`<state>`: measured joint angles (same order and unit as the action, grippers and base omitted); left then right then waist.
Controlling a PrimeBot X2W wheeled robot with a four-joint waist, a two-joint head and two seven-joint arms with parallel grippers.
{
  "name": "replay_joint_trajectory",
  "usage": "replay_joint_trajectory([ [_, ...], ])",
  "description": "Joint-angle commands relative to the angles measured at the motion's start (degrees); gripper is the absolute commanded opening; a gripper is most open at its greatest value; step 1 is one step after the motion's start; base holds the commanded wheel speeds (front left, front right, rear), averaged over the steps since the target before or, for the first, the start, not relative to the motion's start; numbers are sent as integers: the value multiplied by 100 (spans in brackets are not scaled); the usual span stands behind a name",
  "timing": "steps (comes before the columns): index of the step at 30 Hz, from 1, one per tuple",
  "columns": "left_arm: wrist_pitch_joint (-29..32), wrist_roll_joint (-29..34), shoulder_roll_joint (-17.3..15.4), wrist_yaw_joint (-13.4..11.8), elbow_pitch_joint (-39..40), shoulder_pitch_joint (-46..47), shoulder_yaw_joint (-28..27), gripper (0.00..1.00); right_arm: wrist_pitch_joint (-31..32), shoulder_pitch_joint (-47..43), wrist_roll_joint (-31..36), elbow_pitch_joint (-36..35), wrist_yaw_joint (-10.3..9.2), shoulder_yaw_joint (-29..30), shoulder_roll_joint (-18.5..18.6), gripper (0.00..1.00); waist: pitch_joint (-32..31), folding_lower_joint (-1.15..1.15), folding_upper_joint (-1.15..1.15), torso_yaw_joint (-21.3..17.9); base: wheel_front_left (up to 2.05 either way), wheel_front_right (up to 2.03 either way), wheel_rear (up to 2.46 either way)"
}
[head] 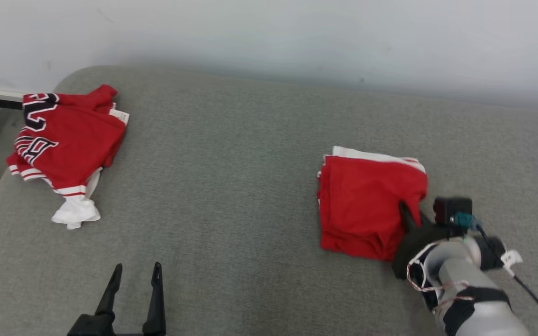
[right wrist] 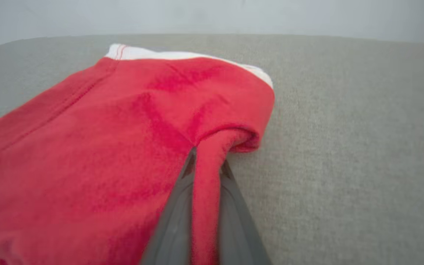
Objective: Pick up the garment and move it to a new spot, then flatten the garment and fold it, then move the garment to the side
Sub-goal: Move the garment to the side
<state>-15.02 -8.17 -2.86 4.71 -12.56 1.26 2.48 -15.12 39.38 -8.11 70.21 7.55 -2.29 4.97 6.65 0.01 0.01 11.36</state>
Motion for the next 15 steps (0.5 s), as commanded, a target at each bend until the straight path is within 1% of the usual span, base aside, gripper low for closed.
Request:
replay_joint_trajectory([
  [1, -7, -19, -4, -4, 42, -3, -53, 100, -11, 130, 175, -115, -10, -141, 78, 0, 145, -1, -1, -226, 0, 0, 0],
  [7, -7, -29, -3, 1, 231, 200, -201, 100, -15, 606, 604, -538, -10, -722, 492, 0, 541, -1, -1, -751, 0, 0, 0],
  [15, -7, 219, -26, 127, 553, 535, -458, 100, -16, 1436, 692, -370, -10, -1567, 1119, 0, 1089, -1, -1, -1383, 0, 0, 0],
])
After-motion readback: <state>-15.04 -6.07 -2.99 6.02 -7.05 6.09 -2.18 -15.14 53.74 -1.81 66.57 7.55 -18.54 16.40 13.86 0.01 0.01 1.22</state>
